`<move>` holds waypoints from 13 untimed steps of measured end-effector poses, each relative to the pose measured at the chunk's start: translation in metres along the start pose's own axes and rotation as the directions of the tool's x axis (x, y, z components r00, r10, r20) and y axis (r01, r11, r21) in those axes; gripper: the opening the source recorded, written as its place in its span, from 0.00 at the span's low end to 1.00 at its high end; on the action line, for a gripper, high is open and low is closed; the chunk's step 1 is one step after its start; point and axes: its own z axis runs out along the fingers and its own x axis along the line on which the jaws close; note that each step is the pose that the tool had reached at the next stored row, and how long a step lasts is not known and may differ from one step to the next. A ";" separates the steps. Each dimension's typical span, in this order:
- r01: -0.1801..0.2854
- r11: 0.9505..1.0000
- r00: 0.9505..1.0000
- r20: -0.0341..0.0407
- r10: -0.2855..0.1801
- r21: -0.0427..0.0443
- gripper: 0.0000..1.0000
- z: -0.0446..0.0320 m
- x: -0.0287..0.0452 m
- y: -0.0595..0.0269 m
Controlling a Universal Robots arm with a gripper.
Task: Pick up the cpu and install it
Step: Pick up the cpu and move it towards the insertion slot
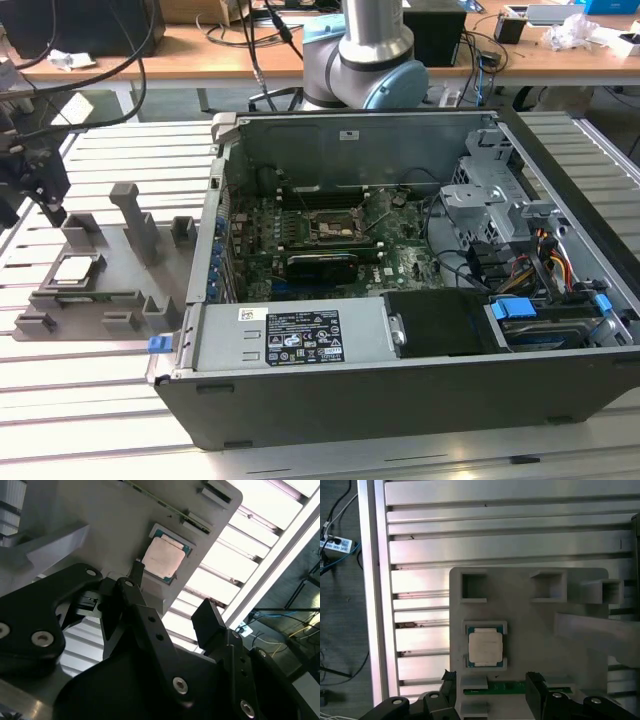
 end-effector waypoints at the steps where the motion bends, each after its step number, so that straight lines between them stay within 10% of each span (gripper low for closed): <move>1: 0.000 1.000 1.000 0.000 0.000 0.000 0.66 0.0019 0.0000 0.0000; 13: 0.000 1.000 1.000 0.000 0.000 0.000 0.66 0.0197 0.0005 0.0004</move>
